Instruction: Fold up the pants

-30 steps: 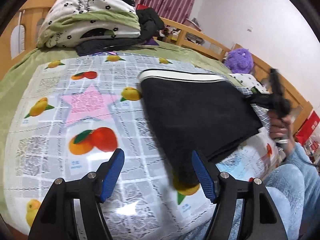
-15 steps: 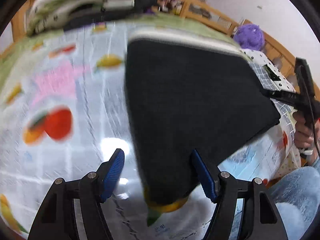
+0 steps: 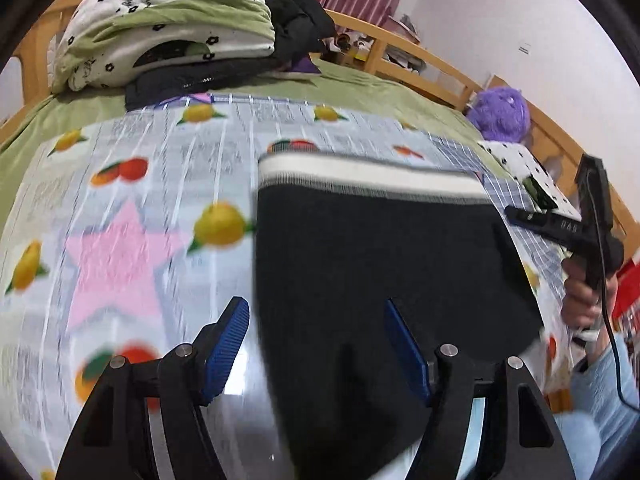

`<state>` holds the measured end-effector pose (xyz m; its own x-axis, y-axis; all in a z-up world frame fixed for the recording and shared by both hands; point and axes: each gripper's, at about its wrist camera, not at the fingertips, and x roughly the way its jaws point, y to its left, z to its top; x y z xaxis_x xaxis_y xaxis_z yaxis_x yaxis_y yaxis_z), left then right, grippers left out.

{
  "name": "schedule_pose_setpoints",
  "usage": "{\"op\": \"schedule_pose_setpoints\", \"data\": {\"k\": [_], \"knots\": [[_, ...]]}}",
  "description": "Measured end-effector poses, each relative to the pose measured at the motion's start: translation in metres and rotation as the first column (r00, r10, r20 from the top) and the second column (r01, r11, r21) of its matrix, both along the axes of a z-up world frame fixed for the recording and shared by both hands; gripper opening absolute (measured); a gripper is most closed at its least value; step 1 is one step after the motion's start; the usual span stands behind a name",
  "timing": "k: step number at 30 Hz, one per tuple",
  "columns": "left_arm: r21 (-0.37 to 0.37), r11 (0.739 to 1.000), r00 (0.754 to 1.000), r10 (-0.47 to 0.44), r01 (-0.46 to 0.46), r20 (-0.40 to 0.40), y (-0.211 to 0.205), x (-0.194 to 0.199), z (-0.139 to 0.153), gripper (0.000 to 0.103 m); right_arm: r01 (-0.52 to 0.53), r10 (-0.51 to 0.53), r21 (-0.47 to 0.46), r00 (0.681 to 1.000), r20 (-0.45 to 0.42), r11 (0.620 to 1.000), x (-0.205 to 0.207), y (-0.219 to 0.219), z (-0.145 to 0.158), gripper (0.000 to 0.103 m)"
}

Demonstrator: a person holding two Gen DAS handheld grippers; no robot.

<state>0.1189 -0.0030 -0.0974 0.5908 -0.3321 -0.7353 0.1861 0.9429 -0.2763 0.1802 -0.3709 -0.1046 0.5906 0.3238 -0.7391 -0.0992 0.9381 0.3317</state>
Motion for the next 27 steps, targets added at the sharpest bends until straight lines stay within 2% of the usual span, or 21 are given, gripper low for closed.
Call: {"op": "schedule_pose_setpoints", "data": {"k": [2,3,6,8,10,13,17,18,19,21,23,25,27], "knots": [[0.015,1.000,1.000,0.012,-0.012,-0.012,-0.006,0.029,-0.005,0.067,0.002,-0.003,-0.043,1.000,-0.030,0.999,0.027,0.007,-0.014,0.036],[0.017,1.000,1.000,0.012,-0.011,-0.018,-0.006,0.037,-0.008,0.066,0.001,-0.004,-0.056,0.999,-0.053,0.998,0.039,0.006,-0.024,0.039],[0.034,0.999,0.996,0.038,-0.036,-0.078,-0.002,0.076,-0.031,0.066,-0.019,0.019,0.004,0.995,-0.095,1.000,0.052,-0.012,-0.047,0.041],[-0.006,1.000,0.993,0.030,-0.031,-0.117,0.001,0.093,-0.046,0.068,-0.036,0.036,-0.003,0.995,-0.091,0.999,0.049,-0.018,-0.049,0.040],[-0.090,0.996,0.989,-0.007,-0.006,-0.149,0.003,0.104,-0.060,0.070,-0.036,0.036,-0.002,0.995,-0.093,0.999,0.046,-0.021,-0.052,0.040],[-0.149,0.989,0.989,-0.038,0.016,-0.146,-0.002,0.111,-0.067,0.068,-0.030,0.037,0.057,0.993,-0.112,0.998,0.047,-0.028,-0.059,0.040],[-0.202,0.979,0.989,-0.063,0.035,-0.133,-0.003,0.116,-0.059,0.034,-0.017,0.042,0.182,0.990,-0.137,0.983,0.050,-0.041,-0.068,0.041],[-0.219,0.975,0.991,-0.062,0.035,-0.120,-0.001,0.118,-0.053,0.031,-0.014,0.044,0.206,0.989,-0.141,0.978,0.050,-0.041,-0.069,0.038],[-0.237,0.971,0.992,-0.062,0.035,-0.106,0.003,0.121,-0.047,0.030,-0.011,0.038,0.205,0.991,-0.131,0.979,0.050,-0.039,-0.066,0.036],[-0.265,0.964,0.995,-0.057,0.032,-0.084,0.011,0.131,-0.031,0.030,-0.012,0.026,0.137,0.994,-0.103,0.990,0.052,-0.026,-0.055,0.033],[-0.234,0.972,0.998,-0.029,0.014,-0.059,0.018,0.139,-0.017,0.030,-0.007,0.016,0.101,0.996,-0.086,0.995,0.062,-0.011,-0.047,0.031],[-0.180,0.984,0.999,0.002,-0.010,-0.043,0.025,0.148,-0.008,0.030,-0.003,0.012,0.107,0.996,-0.085,0.994,0.079,0.002,-0.047,0.030],[-0.156,0.987,0.996,0.037,-0.050,-0.082,0.031,0.157,-0.015,0.034,-0.001,0.009,0.104,0.998,-0.070,0.995,0.091,0.014,-0.051,0.031]]}}
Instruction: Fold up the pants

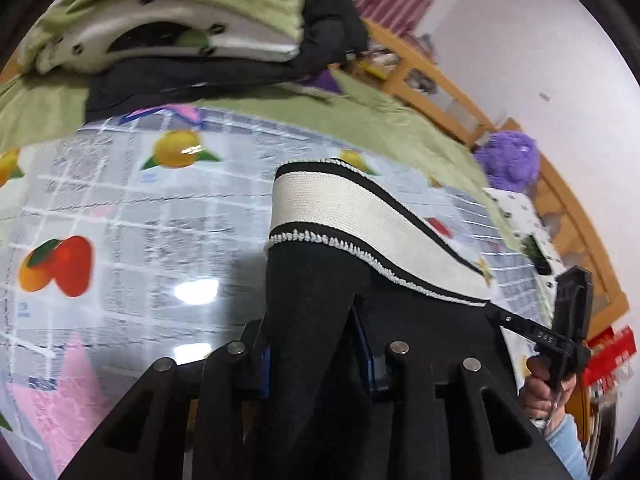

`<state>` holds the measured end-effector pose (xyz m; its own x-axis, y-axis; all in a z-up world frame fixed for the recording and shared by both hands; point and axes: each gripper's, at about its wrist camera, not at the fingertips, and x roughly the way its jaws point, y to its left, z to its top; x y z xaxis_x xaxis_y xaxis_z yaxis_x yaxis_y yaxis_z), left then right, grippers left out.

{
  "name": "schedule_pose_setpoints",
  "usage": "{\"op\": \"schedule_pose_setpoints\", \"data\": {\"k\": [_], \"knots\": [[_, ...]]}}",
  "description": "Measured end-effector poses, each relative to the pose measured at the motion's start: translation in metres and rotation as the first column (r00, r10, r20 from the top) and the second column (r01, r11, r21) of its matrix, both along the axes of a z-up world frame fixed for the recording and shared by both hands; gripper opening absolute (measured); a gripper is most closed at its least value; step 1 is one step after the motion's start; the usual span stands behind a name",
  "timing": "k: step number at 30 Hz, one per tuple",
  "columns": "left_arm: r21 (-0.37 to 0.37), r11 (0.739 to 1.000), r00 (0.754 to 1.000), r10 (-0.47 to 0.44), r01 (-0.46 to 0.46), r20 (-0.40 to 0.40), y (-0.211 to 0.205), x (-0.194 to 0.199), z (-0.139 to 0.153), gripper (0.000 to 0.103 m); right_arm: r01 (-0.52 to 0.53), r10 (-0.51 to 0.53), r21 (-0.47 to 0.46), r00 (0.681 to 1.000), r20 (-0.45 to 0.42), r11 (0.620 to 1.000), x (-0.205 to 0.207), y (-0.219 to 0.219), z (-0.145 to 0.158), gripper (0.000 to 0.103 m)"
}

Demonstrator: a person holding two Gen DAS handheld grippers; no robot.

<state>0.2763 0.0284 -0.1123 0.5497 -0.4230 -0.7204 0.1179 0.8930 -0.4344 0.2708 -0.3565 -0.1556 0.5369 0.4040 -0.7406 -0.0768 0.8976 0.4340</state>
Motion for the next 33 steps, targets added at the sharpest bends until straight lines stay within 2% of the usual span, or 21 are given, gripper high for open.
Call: {"op": "schedule_pose_setpoints", "data": {"k": [2,4,6,8,9,11,14,16,17,18,19,22,24,29,33], "knots": [[0.054,0.998,0.997,0.030,-0.026,-0.071,0.003,0.007,-0.015,0.037,0.002,-0.002,-0.023,1.000,0.004,1.000,0.007,0.010,-0.004,0.032],[0.128,0.991,0.996,0.037,-0.026,-0.087,0.004,0.001,-0.021,0.038,0.005,-0.006,-0.034,1.000,-0.019,0.999,0.006,0.010,0.000,0.033],[0.168,0.985,0.998,0.038,-0.028,-0.057,0.006,-0.018,-0.009,0.038,0.024,-0.026,-0.051,0.999,-0.025,0.998,-0.005,0.006,0.012,0.033],[0.168,0.986,1.000,0.021,-0.021,-0.002,0.003,-0.044,0.010,0.039,0.024,-0.020,-0.110,0.999,0.035,0.994,-0.032,0.009,0.030,0.031],[0.157,0.988,1.000,0.001,-0.006,0.030,0.001,-0.060,0.019,0.046,0.002,0.006,-0.130,0.998,0.061,0.992,-0.047,0.015,0.037,0.031],[0.162,0.987,0.997,-0.036,0.024,0.072,-0.007,-0.087,0.028,0.051,-0.058,0.069,-0.145,0.995,0.072,0.988,-0.073,0.028,0.042,0.031],[0.270,0.961,0.993,-0.082,0.056,0.084,-0.022,-0.126,0.017,0.051,-0.137,0.151,-0.204,0.987,0.057,0.969,-0.108,0.046,0.031,0.029],[0.359,0.930,0.996,-0.084,0.075,0.011,-0.027,-0.146,-0.013,0.051,-0.152,0.158,-0.244,0.987,0.005,0.958,-0.125,0.049,0.011,0.026],[0.354,0.932,0.997,-0.077,0.076,-0.009,-0.024,-0.153,-0.024,0.054,-0.148,0.151,-0.256,0.988,-0.008,0.955,-0.131,0.049,0.005,0.026],[0.336,0.941,0.998,-0.058,0.050,0.013,-0.019,-0.164,-0.028,0.054,-0.156,0.152,-0.267,0.988,-0.034,0.951,-0.136,0.050,0.002,0.026],[0.327,0.944,0.999,-0.042,0.033,0.022,-0.015,-0.171,-0.028,0.054,-0.160,0.153,-0.271,0.987,-0.047,0.949,-0.137,0.050,0.002,0.026],[0.283,0.959,0.999,0.003,0.008,-0.039,-0.003,-0.174,-0.020,0.054,-0.157,0.144,-0.272,0.987,-0.065,0.949,-0.138,0.050,0.010,0.026],[0.280,0.960,0.999,0.025,-0.014,-0.039,0.000,-0.176,-0.015,0.053,-0.153,0.140,-0.261,0.988,-0.068,0.953,-0.140,0.049,0.014,0.026],[0.296,0.955,1.000,0.028,-0.025,-0.009,-0.003,-0.181,-0.001,0.052,-0.118,0.115,-0.226,0.993,-0.030,0.967,-0.150,0.052,0.028,0.026],[0.290,0.956,0.999,0.027,-0.033,0.024,-0.009,-0.178,0.010,0.052,-0.062,0.066,-0.253,0.998,0.006,0.966,-0.145,0.056,0.038,0.026]]}}
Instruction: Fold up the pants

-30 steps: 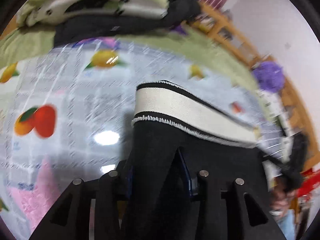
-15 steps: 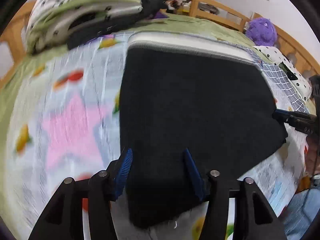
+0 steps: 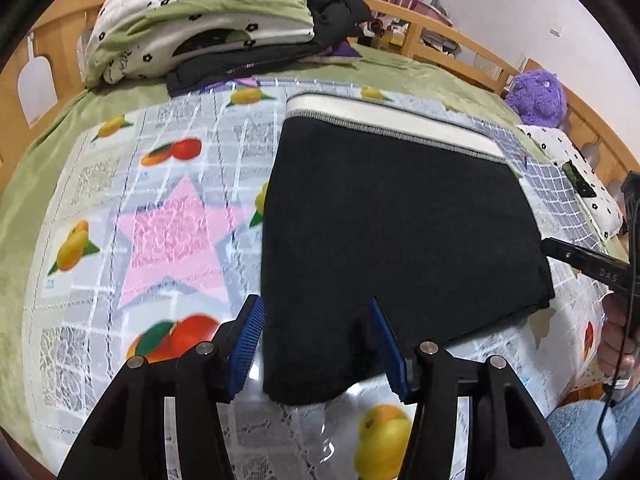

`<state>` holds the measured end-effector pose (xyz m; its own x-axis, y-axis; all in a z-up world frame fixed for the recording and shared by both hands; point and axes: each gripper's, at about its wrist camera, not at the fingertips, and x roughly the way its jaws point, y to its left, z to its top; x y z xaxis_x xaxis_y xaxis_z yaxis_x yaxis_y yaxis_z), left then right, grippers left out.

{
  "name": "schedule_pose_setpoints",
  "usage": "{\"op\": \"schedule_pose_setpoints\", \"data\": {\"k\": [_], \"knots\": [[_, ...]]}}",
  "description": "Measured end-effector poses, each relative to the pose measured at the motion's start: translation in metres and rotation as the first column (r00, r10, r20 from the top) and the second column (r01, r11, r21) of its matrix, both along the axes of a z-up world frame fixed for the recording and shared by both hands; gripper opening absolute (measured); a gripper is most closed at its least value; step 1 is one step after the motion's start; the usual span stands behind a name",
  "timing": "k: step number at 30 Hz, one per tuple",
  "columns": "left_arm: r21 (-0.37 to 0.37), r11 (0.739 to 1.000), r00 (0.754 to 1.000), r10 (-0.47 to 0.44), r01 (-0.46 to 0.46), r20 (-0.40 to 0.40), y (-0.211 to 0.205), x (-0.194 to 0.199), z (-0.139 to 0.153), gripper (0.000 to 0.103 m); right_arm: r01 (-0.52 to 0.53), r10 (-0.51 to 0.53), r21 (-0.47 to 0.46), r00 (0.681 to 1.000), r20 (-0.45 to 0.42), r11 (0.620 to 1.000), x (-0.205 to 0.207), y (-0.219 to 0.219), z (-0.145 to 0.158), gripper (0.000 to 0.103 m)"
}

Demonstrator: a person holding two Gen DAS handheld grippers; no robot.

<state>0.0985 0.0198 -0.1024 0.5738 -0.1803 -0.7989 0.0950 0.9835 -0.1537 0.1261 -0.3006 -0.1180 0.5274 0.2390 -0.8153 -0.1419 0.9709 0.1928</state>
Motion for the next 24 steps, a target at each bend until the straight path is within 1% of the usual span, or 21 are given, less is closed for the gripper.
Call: {"op": "schedule_pose_setpoints", "data": {"k": [2,5,8,10,13,15,16,17,18,19,20,21,22,24], "knots": [[-0.004,1.000,1.000,-0.002,0.002,0.017,-0.001,0.007,0.006,0.052,0.024,-0.024,-0.019,0.999,0.026,1.000,0.006,0.002,0.005,0.027],[0.012,1.000,0.999,0.010,-0.010,0.052,-0.006,0.027,0.013,0.052,0.087,-0.085,-0.023,0.993,0.087,0.996,0.021,0.002,0.012,0.034],[0.040,0.999,0.994,0.021,-0.025,0.104,-0.011,0.049,0.021,0.052,0.118,-0.111,-0.052,0.985,0.132,0.992,0.045,0.004,0.021,0.035],[0.044,0.998,0.991,0.039,-0.045,0.129,-0.011,0.069,0.024,0.052,0.151,-0.142,-0.043,0.977,0.156,0.988,0.065,0.000,0.025,0.035],[-0.009,0.998,0.988,0.058,-0.057,0.143,-0.008,0.103,0.027,0.052,0.167,-0.167,0.007,0.981,0.098,0.986,0.103,-0.006,0.022,0.035],[-0.093,0.995,0.991,0.044,-0.032,0.128,-0.008,0.127,0.023,0.051,0.155,-0.156,0.021,0.982,0.105,0.988,0.119,-0.007,0.014,0.034],[-0.117,0.993,0.992,0.034,-0.020,0.118,-0.009,0.138,0.020,0.051,0.145,-0.145,0.008,0.985,0.097,0.989,0.127,-0.006,0.005,0.032],[-0.120,0.993,0.994,0.031,-0.017,0.108,-0.011,0.147,0.015,0.051,0.138,-0.135,-0.026,0.987,0.081,0.990,0.135,-0.004,-0.006,0.030],[-0.106,0.994,0.995,0.031,-0.021,0.093,-0.014,0.160,0.007,0.051,0.133,-0.127,-0.073,0.989,0.082,0.988,0.139,0.000,-0.018,0.029],[-0.092,0.995,0.997,0.034,-0.027,0.076,-0.016,0.169,0.000,0.051,0.129,-0.117,-0.096,0.986,0.115,0.987,0.138,0.002,-0.025,0.029],[-0.078,0.997,0.998,0.035,-0.031,0.058,-0.019,0.177,-0.009,0.050,0.128,-0.114,-0.097,0.984,0.138,0.987,0.135,0.003,-0.027,0.029],[-0.050,0.998,0.998,0.038,-0.035,0.047,-0.023,0.182,-0.019,0.050,0.130,-0.116,-0.092,0.983,0.142,0.987,0.134,0.002,-0.027,0.029],[-0.019,0.999,0.998,0.037,-0.036,0.051,-0.028,0.184,-0.026,0.050,0.131,-0.117,-0.092,0.983,0.142,0.987,0.135,0.001,-0.027,0.029],[0.021,0.999,0.997,0.031,-0.033,0.076,-0.036,0.180,-0.034,0.056,0.123,-0.107,-0.105,0.983,0.152,0.987,0.136,0.003,-0.028,0.029]]}}
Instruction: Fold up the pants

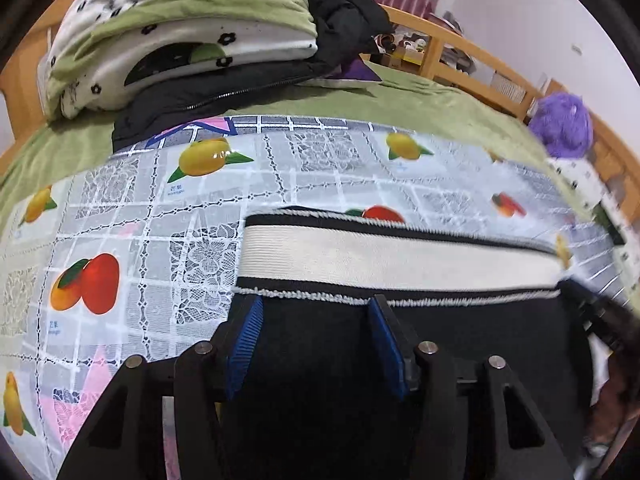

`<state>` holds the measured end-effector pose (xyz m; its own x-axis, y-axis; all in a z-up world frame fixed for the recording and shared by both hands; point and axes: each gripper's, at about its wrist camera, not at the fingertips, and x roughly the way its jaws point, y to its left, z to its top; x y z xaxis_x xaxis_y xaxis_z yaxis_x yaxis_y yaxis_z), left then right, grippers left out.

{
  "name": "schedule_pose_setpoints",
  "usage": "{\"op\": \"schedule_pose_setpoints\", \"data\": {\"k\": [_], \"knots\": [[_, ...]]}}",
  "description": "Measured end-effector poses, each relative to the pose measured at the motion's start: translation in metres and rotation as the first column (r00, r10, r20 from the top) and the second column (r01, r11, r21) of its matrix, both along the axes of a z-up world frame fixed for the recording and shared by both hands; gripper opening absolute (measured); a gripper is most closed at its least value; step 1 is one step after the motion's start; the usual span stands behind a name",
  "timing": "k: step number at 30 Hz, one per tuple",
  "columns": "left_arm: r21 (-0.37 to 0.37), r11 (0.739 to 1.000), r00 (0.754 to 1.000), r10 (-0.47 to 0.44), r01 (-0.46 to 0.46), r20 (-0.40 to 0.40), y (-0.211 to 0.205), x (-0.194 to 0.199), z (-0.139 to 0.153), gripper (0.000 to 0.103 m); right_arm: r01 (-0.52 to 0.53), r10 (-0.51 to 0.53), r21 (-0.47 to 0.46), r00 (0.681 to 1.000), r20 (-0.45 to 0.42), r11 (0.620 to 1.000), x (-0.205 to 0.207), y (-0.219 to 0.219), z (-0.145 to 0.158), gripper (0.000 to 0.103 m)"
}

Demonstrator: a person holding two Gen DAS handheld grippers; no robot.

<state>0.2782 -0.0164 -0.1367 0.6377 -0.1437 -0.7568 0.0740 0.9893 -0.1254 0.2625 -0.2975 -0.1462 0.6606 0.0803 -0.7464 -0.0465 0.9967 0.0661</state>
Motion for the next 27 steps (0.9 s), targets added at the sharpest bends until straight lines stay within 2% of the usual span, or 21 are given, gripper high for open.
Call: {"op": "schedule_pose_setpoints", "data": {"k": [2,5,8,12,22,27], "knots": [[0.024,1.000,1.000,-0.005,0.005,0.028,-0.005,-0.004,-0.002,0.060,0.000,0.000,-0.002,1.000,0.008,1.000,0.003,0.000,-0.002,0.031],[0.012,1.000,1.000,-0.009,0.009,0.026,-0.004,-0.003,-0.005,0.066,-0.010,0.010,-0.005,1.000,0.021,1.000,0.006,0.001,-0.004,0.032],[0.009,1.000,1.000,-0.006,0.006,0.026,-0.003,-0.002,-0.007,0.069,-0.016,0.015,0.029,0.999,0.033,0.999,0.007,-0.003,-0.006,0.032],[0.053,0.999,1.000,-0.006,0.005,0.025,-0.010,-0.001,-0.009,0.074,-0.016,0.012,0.079,0.999,0.044,0.997,0.007,-0.010,-0.009,0.032],[0.067,0.998,1.000,-0.009,0.007,0.028,-0.012,-0.002,-0.011,0.080,-0.017,0.013,0.061,0.998,0.064,0.998,0.002,-0.007,-0.009,0.032],[0.069,0.998,1.000,-0.010,0.008,0.030,-0.012,-0.002,-0.011,0.080,-0.019,0.013,0.083,0.998,0.066,0.996,0.001,-0.011,-0.009,0.032]]}}
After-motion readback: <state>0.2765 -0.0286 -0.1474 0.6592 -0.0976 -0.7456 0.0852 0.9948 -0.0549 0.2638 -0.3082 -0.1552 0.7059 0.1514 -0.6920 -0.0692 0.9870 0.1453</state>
